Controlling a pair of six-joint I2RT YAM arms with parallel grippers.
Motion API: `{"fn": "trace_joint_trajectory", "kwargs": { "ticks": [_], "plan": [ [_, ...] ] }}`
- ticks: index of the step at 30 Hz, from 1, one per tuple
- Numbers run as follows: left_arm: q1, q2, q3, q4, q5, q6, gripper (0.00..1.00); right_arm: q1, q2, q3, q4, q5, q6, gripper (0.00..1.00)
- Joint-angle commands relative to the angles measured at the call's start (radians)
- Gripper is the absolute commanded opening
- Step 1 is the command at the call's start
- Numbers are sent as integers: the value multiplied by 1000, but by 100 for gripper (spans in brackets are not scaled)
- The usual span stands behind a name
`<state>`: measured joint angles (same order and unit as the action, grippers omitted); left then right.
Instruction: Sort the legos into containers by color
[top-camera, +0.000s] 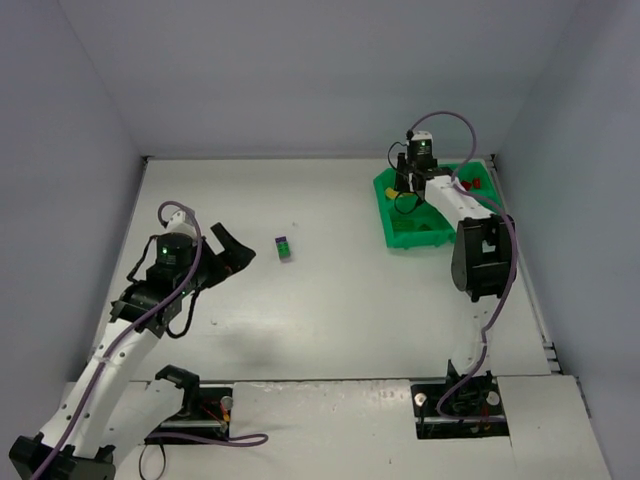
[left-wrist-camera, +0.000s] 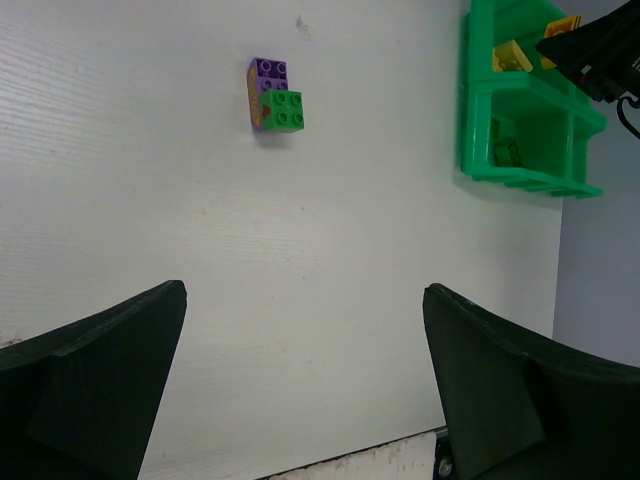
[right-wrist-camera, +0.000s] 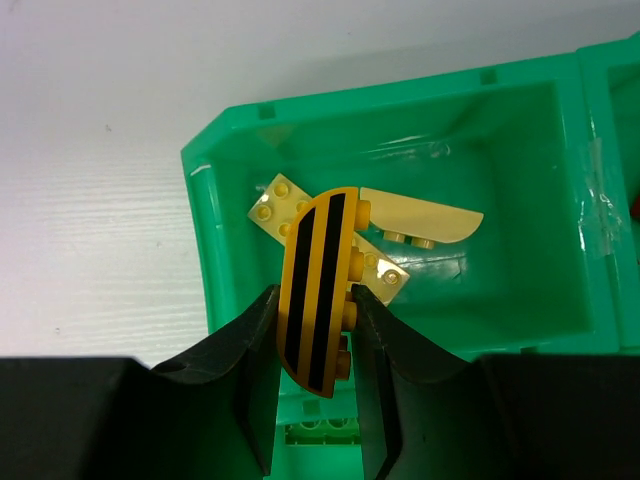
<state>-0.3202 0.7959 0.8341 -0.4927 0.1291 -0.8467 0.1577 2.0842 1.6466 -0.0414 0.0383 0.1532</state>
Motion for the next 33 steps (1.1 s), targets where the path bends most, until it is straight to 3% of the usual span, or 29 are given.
{"fn": "trace_joint_trajectory", "kwargs": {
  "ticks": [1,4,6,9,14,20,25,27,29,32,33],
  "plan": [
    [1,19,53,60,17,-6,97,-7,-1,58,14,21,11,7],
    [1,23,57,63,15,-2,97,-12,8,65,12,21,14,7],
    [1,26,60,65,14,6,97,-12,11,71,12,22,14,14],
    [1,32,62,66,14,9,98,-15,16,82,11,21,13,30],
    [1,40,60,78,15,6,97,-21,11,82,9,21,14,50],
    [3,46,62,83,15,5,97,-18,-48,56,8,8,9,54],
    [1,48,59,77,-3,0,97,32,-177,-8,8,-116,-30,35],
    [1,48,60,68,-17,0,97,109,-211,-36,8,-152,-58,34],
    [3,43,62,53,-25,0,97,167,-254,-80,8,-164,-79,39],
    [3,39,76,16,-54,0,97,279,-273,-117,-1,-192,-44,53],
    [4,37,80,6,-69,-2,97,330,-266,-122,-9,-204,-29,62]
  ]
}}
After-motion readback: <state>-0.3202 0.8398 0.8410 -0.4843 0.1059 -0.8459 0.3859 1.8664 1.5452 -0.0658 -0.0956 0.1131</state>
